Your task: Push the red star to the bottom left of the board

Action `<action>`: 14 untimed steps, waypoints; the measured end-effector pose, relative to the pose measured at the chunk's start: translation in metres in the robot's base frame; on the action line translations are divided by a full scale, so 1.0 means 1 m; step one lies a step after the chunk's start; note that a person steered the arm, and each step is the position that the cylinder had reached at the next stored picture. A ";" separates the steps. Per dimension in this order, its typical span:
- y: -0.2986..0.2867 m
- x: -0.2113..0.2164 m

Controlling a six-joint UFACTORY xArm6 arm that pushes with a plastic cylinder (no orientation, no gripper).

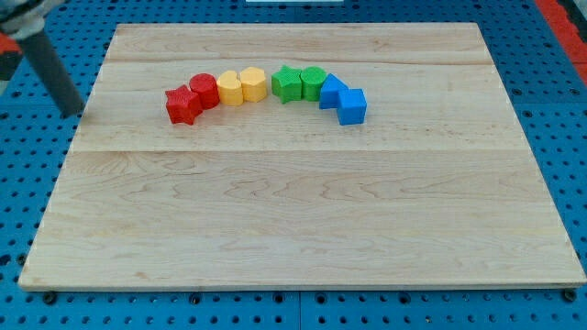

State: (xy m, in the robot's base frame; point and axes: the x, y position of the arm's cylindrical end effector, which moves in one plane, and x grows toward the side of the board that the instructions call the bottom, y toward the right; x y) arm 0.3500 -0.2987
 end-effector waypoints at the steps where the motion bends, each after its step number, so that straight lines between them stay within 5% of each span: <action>1: 0.070 -0.004; 3: 0.139 0.063; 5: 0.071 0.025; 6: 0.126 -0.008; 7: 0.199 0.015; 8: 0.224 0.084; 11: 0.189 0.034; 13: 0.102 0.141; 14: 0.101 0.104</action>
State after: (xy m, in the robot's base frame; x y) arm 0.4541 -0.1972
